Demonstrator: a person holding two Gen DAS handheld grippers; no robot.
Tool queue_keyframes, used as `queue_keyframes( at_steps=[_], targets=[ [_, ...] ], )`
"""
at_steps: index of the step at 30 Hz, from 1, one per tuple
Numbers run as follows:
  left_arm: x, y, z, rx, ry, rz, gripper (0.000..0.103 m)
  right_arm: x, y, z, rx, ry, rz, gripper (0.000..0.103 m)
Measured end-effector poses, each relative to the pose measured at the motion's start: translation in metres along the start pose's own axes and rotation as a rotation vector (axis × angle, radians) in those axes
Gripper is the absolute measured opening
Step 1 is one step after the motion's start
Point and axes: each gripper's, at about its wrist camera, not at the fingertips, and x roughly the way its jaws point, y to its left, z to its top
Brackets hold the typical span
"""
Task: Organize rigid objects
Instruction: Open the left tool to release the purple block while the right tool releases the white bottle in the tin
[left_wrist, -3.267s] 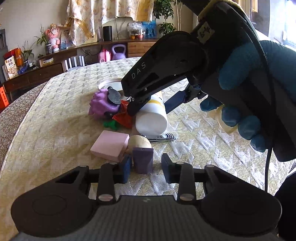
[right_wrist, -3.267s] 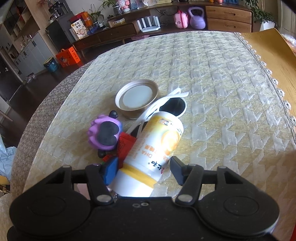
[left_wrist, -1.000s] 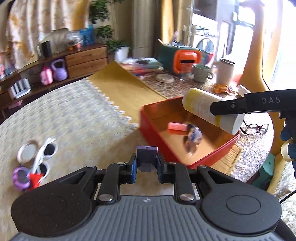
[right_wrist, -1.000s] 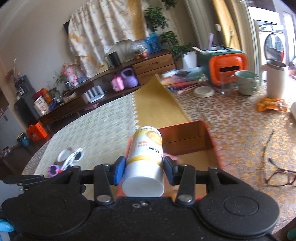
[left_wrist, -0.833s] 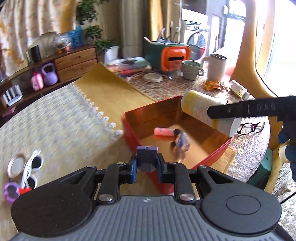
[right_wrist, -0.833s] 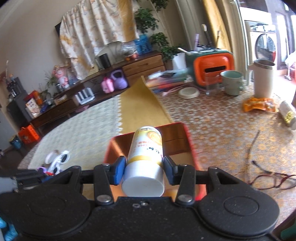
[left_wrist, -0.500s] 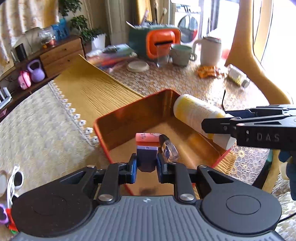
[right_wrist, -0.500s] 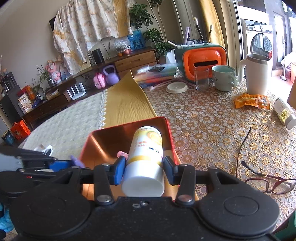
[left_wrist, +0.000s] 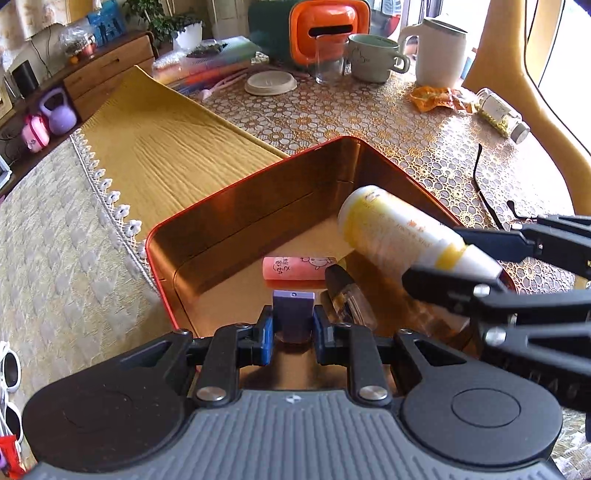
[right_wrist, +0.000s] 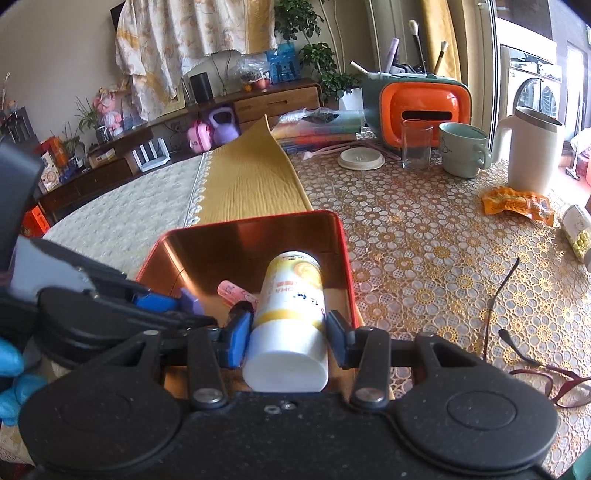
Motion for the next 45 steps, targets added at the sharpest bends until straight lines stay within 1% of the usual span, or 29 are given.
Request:
queue_keyframes(
  at_steps=[4, 12, 20, 22, 27, 31, 38, 45],
  targets=[
    [0.008, 0.001, 0.006, -0.008, 0.014, -0.004, 0.021, 0.003, -0.003, -0.001, 0.012, 0.008, -0.002, 0.044],
    [0.022, 0.008, 0.011, -0.039, 0.045, -0.017, 0.021, 0.000, -0.001, -0.002, -0.020, 0.016, -0.003, 0.044],
    [0.027, 0.008, 0.015, -0.051, 0.050, -0.017, 0.021, 0.004, 0.005, -0.008, -0.070, 0.050, -0.016, 0.045],
    [0.027, 0.007, 0.015, -0.051, 0.052, -0.014, 0.021, 0.003, 0.006, -0.009, -0.072, 0.048, -0.013, 0.043],
    [0.024, 0.007, 0.011, -0.054, 0.057, -0.006, 0.021, -0.002, 0.007, -0.007, -0.070, 0.040, -0.013, 0.047],
    [0.016, 0.007, 0.008, -0.055, 0.041, -0.021, 0.021, -0.008, 0.007, -0.006, -0.064, 0.030, -0.018, 0.054],
    [-0.008, 0.007, -0.001, -0.045, -0.004, -0.046, 0.021, -0.019, 0.011, -0.006, -0.057, 0.021, -0.009, 0.056],
    [-0.045, 0.017, -0.014, -0.053, -0.080, -0.065, 0.021, -0.039, 0.019, -0.006, -0.063, 0.006, -0.004, 0.062]
  ],
)
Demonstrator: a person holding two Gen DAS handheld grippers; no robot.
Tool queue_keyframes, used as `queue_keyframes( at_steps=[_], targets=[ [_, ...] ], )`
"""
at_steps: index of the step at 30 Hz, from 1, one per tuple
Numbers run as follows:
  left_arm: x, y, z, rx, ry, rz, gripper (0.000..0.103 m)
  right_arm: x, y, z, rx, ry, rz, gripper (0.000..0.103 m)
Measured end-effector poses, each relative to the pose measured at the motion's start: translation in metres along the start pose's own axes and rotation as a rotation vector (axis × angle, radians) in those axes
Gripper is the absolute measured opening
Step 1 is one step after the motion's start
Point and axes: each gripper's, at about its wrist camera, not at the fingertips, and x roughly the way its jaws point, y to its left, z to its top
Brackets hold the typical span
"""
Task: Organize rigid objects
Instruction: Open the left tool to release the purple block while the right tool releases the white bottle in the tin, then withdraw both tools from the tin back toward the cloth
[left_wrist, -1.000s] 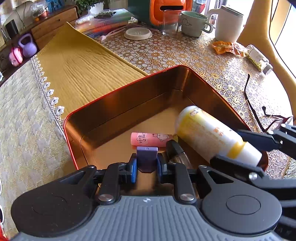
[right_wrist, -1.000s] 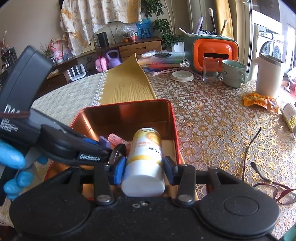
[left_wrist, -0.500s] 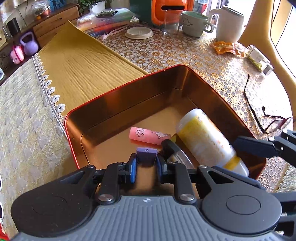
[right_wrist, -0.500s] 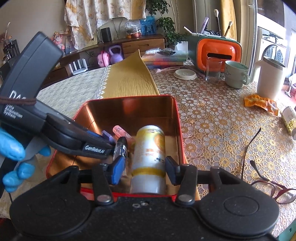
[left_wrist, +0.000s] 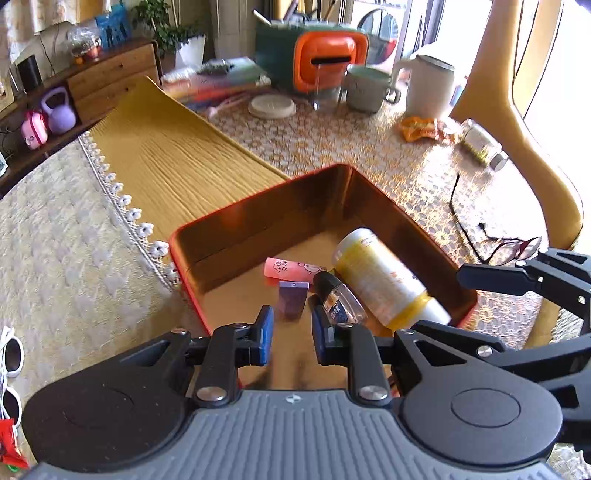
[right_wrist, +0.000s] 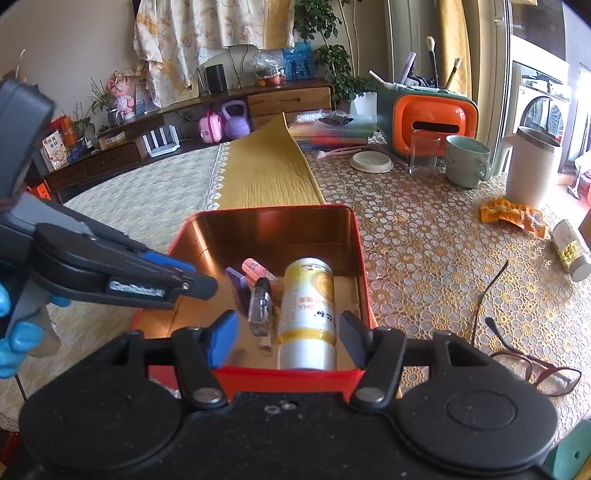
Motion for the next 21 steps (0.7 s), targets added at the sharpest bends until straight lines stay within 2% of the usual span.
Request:
queue_keyframes(
  at_steps=[7, 12, 21],
  targets=[
    [-0.035, 0.011, -0.019, -0.001, -0.066, -0.004, 0.022, -0.017, 0.014, 0.002, -0.007, -0.023, 0.020, 0.066],
    [-0.059, 0.024, -0.036, -0.018, -0.112, 0.023, 0.022, -0.025, 0.032, 0.002, -0.028, -0.034, 0.049, 0.071],
    [-0.106, 0.049, -0.079, -0.104, -0.174, 0.067, 0.022, -0.035, 0.078, -0.002, -0.100, -0.051, 0.120, 0.080]
  ],
)
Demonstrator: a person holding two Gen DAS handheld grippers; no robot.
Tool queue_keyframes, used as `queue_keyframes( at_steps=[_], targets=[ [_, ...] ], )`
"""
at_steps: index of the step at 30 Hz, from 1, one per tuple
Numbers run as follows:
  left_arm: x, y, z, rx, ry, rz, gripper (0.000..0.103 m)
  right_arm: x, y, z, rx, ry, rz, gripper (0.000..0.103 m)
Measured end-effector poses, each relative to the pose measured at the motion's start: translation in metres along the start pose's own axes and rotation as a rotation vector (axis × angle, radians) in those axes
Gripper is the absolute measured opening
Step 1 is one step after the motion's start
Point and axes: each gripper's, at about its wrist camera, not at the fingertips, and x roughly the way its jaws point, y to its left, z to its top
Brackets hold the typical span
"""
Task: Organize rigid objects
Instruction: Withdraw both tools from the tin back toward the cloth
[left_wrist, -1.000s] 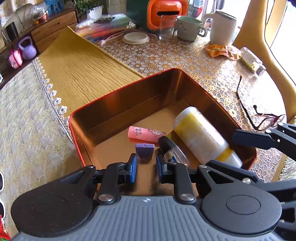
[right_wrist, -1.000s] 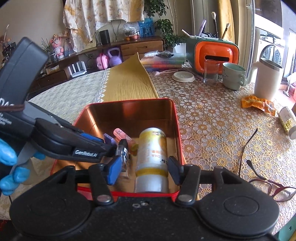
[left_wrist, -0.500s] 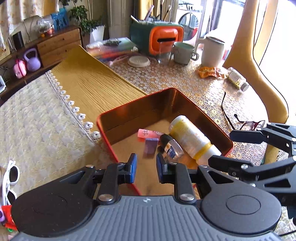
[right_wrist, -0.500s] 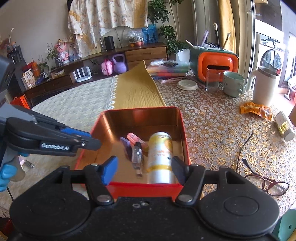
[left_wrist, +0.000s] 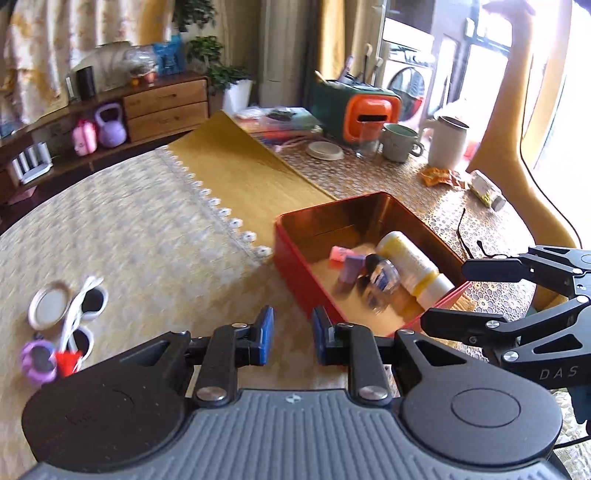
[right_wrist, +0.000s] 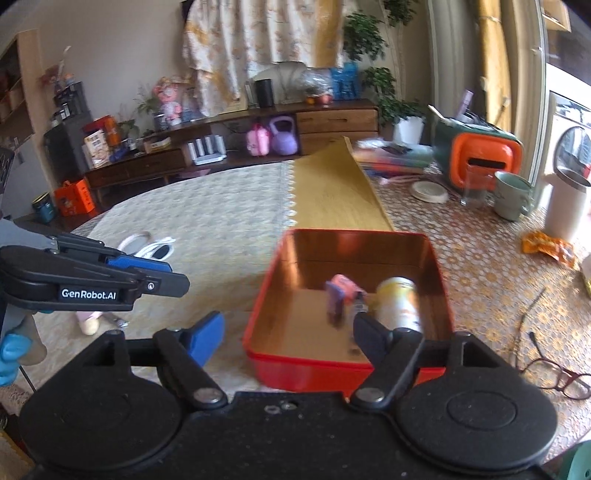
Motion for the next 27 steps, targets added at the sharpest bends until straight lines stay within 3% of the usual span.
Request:
queue_keyframes(
  at_steps=[6, 10, 23, 25, 27],
  targets=[
    [-0.024, 0.023, -0.024, -0.044, -0.019, 0.026, 0.022, 0.003, 0.031, 0.000, -0.052, -0.003, 0.055, 0.084],
    [-0.035, 0.042, -0.040, -0.087, -0.025, 0.047, 0.030, 0.006, 0.050, 0.000, -0.069, -0.009, 0.103, 0.086],
    [-0.064, 0.108, -0.093, -0.229, -0.028, 0.150, 0.033, 0.020, 0.109, -0.002, -0.166, -0.011, 0.223, 0.096],
    [-0.067, 0.117, -0.100, -0.251, -0.028, 0.155, 0.055, 0.024, 0.118, -0.003, -0.179, -0.002, 0.235, 0.096],
    [-0.072, 0.124, -0.105, -0.264, -0.047, 0.162, 0.063, 0.028, 0.127, -0.005, -0.190, 0.009, 0.249, 0.096]
  ],
)
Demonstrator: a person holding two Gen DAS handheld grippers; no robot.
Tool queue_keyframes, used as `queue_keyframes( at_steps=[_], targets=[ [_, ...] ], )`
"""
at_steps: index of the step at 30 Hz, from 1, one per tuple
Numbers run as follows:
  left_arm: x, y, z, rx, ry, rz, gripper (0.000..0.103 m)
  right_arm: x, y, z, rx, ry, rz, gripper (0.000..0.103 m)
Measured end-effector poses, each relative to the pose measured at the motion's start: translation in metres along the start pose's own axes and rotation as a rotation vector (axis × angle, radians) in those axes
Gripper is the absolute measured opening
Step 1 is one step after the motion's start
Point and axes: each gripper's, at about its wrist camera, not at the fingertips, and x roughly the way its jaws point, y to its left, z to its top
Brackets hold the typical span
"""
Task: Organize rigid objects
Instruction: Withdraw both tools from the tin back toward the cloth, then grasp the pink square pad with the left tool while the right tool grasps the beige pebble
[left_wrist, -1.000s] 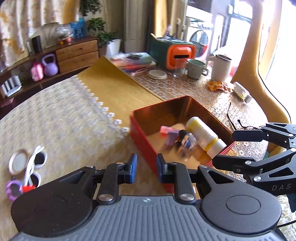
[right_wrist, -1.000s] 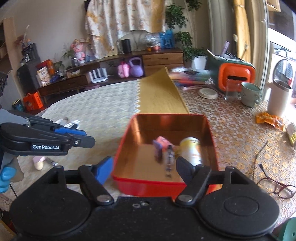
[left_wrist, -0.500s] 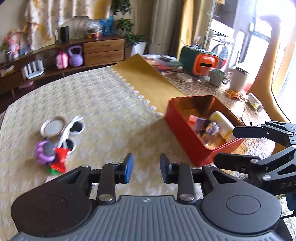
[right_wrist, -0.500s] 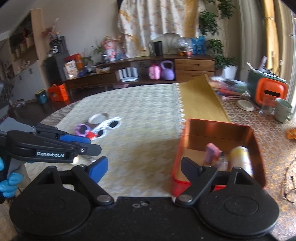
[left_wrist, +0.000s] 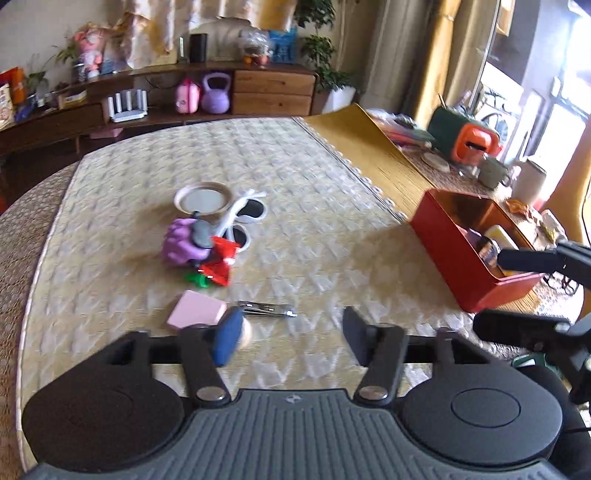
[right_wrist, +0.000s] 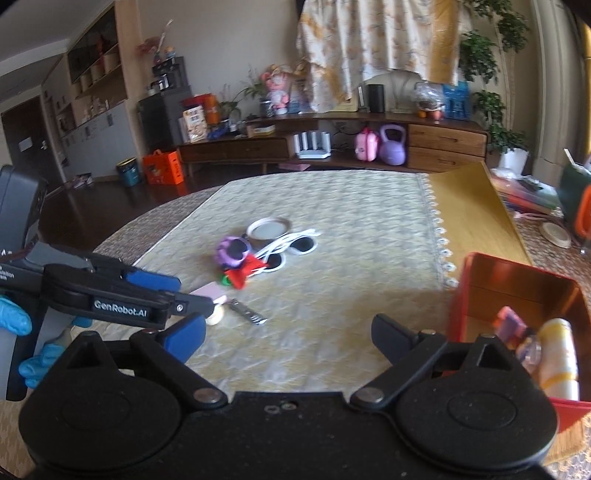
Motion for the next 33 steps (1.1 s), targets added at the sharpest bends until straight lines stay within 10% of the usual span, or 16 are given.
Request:
queue_keyframes(
  at_steps=[20, 33],
  targets=[
    [0.043, 0.068, -0.007, -0.038, 0.047, 0.151, 0.080, 0.053, 0.057, 0.004, -0.135, 0.068, 0.106, 0.101],
    [0.068, 0.073, -0.001, 0.037, 0.058, 0.118, 0.080, 0.108, 0.066, 0.007, -0.192, 0.171, 0.138, 0.083]
  ],
)
